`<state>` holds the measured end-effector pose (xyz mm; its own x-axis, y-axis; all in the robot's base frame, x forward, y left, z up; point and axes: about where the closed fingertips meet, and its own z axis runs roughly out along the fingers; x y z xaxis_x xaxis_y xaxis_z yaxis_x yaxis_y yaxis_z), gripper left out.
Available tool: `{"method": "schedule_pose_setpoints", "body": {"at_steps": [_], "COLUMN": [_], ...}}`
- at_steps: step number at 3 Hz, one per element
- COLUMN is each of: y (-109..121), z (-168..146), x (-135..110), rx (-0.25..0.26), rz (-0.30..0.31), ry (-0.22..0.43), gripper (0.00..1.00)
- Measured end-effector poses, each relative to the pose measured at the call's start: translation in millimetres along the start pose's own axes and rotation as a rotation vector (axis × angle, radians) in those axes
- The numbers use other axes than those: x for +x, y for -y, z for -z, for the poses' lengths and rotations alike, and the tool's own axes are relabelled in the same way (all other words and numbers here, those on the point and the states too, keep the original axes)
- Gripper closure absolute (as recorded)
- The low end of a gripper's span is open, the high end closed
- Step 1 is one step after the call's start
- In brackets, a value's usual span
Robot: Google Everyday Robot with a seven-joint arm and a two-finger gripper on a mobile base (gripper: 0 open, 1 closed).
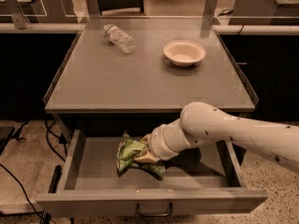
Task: Place green jalapeno chip bag into top drawer
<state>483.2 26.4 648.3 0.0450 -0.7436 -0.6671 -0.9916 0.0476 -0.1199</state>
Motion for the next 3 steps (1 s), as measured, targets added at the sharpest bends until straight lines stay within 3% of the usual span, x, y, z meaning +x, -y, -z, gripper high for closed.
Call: {"method": "schedule_pose_setpoints", "body": {"at_steps": [1, 2, 3], "y": [0.0, -0.1, -0.1], "z": [0.0, -0.1, -0.1], "x": [0.0, -0.1, -0.1], "rx": [0.0, 0.0, 0.0], "rz": [0.0, 0.0, 0.0], "ry": [0.0, 0.0, 0.0], "gripper": [0.15, 0.0, 0.0]}}
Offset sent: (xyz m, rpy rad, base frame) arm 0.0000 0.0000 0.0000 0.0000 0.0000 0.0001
